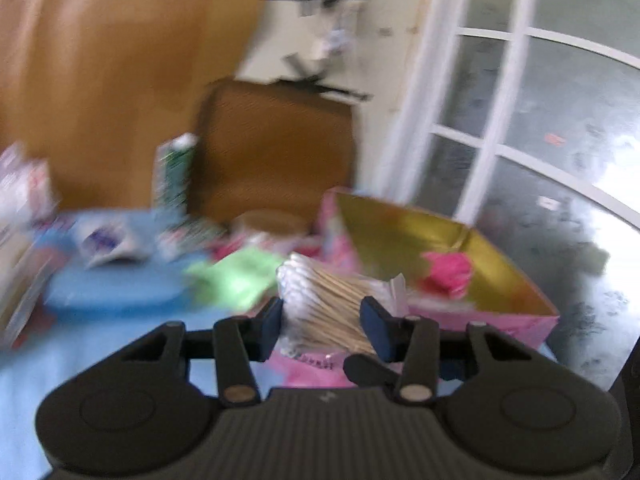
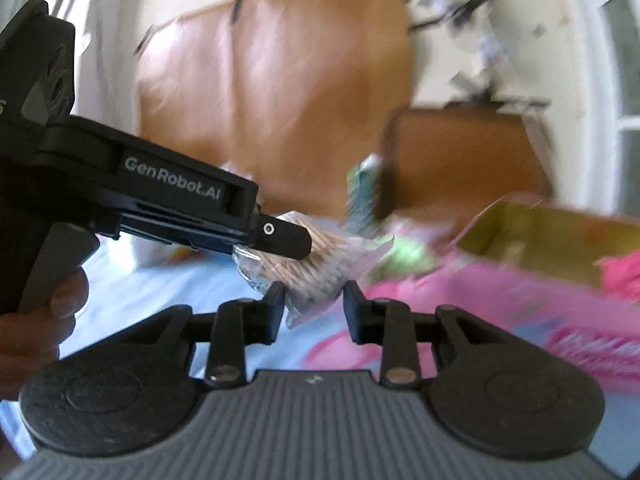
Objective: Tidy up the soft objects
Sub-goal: 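Carry the cotton swab pack into the tin and release it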
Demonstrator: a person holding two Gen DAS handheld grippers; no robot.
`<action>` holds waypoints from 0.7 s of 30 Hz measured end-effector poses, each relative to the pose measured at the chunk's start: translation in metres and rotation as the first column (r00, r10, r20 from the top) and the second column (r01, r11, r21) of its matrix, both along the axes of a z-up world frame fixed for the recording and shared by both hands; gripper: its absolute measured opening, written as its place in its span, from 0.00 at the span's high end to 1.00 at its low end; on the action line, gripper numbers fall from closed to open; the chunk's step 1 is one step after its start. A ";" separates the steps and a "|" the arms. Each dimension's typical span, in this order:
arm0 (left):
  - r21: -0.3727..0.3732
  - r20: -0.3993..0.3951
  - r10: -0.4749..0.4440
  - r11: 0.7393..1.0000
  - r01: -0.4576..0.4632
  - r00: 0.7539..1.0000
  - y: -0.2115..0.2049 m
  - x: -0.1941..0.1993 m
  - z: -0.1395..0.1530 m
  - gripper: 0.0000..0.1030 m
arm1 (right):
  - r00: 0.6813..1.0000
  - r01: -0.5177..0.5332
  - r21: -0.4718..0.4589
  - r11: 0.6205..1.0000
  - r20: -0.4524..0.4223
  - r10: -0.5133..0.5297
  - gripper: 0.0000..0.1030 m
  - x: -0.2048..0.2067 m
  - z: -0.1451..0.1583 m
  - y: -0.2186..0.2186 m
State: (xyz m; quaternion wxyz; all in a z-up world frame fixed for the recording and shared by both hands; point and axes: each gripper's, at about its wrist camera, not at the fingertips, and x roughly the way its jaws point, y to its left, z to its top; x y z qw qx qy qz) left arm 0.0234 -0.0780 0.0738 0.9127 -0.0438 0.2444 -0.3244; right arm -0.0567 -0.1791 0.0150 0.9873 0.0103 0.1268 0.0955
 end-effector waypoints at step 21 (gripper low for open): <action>0.093 0.072 0.034 0.995 -0.041 0.997 -0.073 0.029 -0.012 0.40 | 0.852 0.511 0.134 0.849 0.054 -0.522 0.57 -0.001 0.000 -0.139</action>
